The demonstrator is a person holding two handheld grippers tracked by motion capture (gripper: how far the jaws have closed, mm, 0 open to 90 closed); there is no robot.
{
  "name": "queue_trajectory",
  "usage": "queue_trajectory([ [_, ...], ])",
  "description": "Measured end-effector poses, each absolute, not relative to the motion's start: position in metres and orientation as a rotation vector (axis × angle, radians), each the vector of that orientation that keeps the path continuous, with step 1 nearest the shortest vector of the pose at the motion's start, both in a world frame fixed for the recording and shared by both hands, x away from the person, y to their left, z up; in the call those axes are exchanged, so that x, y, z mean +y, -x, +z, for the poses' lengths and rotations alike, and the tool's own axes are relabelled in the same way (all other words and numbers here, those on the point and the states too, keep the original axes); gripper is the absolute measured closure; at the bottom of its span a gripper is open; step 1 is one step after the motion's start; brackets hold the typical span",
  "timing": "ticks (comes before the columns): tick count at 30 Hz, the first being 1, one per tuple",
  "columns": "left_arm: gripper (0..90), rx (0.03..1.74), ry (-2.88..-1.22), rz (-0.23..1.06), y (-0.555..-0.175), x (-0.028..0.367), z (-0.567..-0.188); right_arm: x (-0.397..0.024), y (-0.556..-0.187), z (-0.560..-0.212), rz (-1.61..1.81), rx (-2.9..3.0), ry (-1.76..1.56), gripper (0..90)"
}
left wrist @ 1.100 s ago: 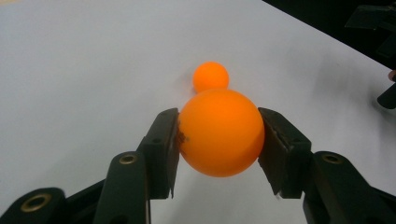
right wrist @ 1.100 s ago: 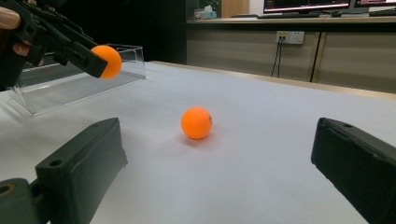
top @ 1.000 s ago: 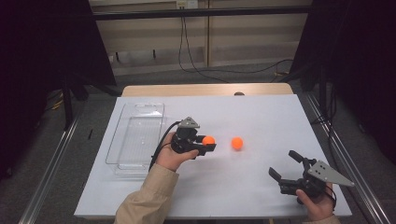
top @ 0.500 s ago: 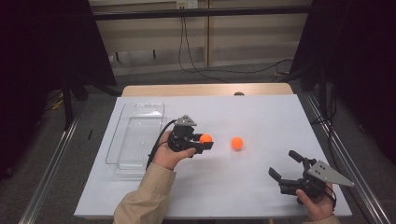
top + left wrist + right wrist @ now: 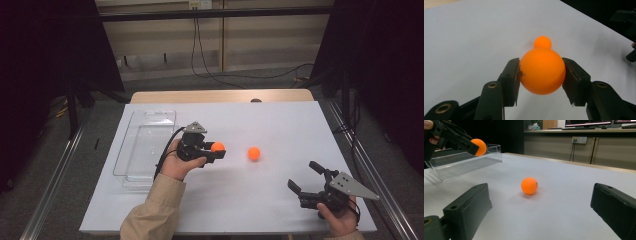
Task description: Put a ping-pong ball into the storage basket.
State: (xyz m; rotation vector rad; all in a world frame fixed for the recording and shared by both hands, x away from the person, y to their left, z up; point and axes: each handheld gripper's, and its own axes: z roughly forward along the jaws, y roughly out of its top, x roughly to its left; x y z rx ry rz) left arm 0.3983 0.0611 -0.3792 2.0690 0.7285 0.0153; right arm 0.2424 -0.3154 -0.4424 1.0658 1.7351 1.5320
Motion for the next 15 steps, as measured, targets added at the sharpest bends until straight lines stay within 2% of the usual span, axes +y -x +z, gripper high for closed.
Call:
queue_trajectory([
  [15, 51.0, 0.741, -2.059, 0.021, -0.4001, 0.0677, -0.3752, -0.3156, -0.2425, -0.4423, 1.529, 1.738, -1.061, 1.9],
])
